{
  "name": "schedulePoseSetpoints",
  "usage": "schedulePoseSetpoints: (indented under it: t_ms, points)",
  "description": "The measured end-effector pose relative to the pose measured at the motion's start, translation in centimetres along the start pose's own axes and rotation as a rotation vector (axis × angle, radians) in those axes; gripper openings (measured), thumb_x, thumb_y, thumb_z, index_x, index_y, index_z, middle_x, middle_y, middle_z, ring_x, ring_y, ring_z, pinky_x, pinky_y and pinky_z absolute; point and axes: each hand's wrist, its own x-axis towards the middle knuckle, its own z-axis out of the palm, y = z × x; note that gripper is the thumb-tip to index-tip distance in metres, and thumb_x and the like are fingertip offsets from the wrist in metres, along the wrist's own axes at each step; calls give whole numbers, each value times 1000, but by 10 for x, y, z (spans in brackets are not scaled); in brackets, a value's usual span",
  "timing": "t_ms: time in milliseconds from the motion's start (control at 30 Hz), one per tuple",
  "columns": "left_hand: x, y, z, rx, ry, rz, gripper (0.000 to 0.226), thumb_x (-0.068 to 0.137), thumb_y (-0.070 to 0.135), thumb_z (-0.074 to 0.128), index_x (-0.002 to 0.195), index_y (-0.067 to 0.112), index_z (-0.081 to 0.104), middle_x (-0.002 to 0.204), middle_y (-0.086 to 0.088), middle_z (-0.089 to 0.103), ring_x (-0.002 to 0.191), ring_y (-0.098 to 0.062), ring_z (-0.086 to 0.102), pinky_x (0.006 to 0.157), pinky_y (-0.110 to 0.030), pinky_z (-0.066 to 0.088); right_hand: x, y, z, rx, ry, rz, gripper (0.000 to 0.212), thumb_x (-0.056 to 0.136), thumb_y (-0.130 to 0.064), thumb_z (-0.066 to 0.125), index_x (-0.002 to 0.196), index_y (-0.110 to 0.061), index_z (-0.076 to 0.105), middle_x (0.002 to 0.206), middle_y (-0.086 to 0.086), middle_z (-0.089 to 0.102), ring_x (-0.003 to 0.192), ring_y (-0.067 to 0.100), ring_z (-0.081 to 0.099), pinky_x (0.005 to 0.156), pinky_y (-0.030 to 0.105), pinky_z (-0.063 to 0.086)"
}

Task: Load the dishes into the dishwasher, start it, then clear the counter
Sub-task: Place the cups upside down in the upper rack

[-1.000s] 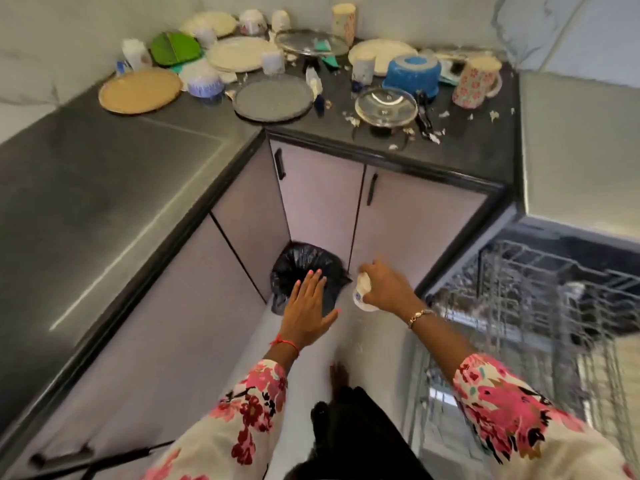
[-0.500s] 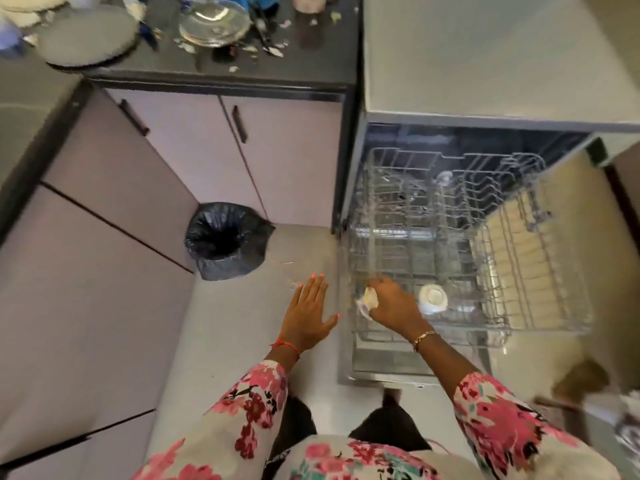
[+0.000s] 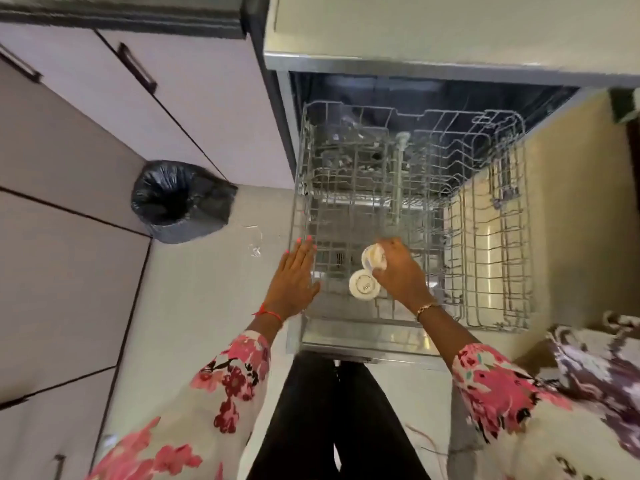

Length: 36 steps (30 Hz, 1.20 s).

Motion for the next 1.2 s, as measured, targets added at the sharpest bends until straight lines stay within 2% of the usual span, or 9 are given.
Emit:
schedulePoseSetpoints:
  t_ms: [167,300,367,467,533,667,767,933,1200]
  points:
    - [28,-14,9,76,-8,-48,71,94,16,41,150,7,-2,159,-11,-9,146,-27,-11,118,-36,-8,36,15,20,-37,5,-21,61,85,-11,60,142,-8,35,141,14,36,128,32,40,92,42,50]
    - [37,-20,22,88,48,-43,79,83,-4,38,147,5,-7,158,-13,-8,142,-24,-20,120,-37,0,55,23,39,-87,-38,-17,61,85,-16,62,139,-7,37,139,15,40,122,33,45,93,41,48]
    - [38,-21,27,94,73,-35,79,81,-9,36,146,4,-7,158,-15,-6,143,-26,-17,120,-36,2,60,25,47,-98,-50,-11,62,84,-15,63,140,-8,37,140,16,38,125,34,42,96,42,46]
    - [38,-23,31,138,105,-16,75,81,-12,38,147,-1,3,157,-18,2,145,-29,-6,118,-36,2,65,28,57,-91,-73,2,61,85,-16,62,139,-9,38,142,13,38,131,32,35,98,44,45]
    - [39,-21,30,169,148,-15,74,77,-13,45,145,-5,17,155,-21,16,144,-31,4,116,-37,8,67,30,64,-119,-93,4,59,86,-17,61,140,-10,38,142,12,38,133,31,33,103,45,41]
    - [40,-18,27,229,161,-12,75,67,-13,60,138,-8,36,146,-24,37,137,-37,34,111,-40,23,69,31,74,-135,-96,40,58,87,-16,60,141,-10,38,144,12,36,132,29,35,102,39,43]
    - [41,-16,25,245,153,-20,75,66,-13,63,137,-8,39,145,-23,39,135,-36,37,110,-41,23,71,30,79,-163,-93,37,58,88,-18,59,141,-11,36,143,13,36,129,28,40,96,36,44]
    - [41,-14,21,247,161,-30,73,64,-13,66,134,-8,44,142,-22,44,132,-36,42,108,-40,26,70,31,83,-147,-90,44,59,88,-21,60,142,-11,35,144,12,34,132,27,36,96,34,43]
    - [38,-13,21,170,146,-36,70,71,-18,51,138,-8,36,146,-23,37,136,-38,36,109,-42,36,71,32,83,-105,-92,37,60,87,-20,62,140,-10,36,140,12,35,131,26,35,95,33,44]
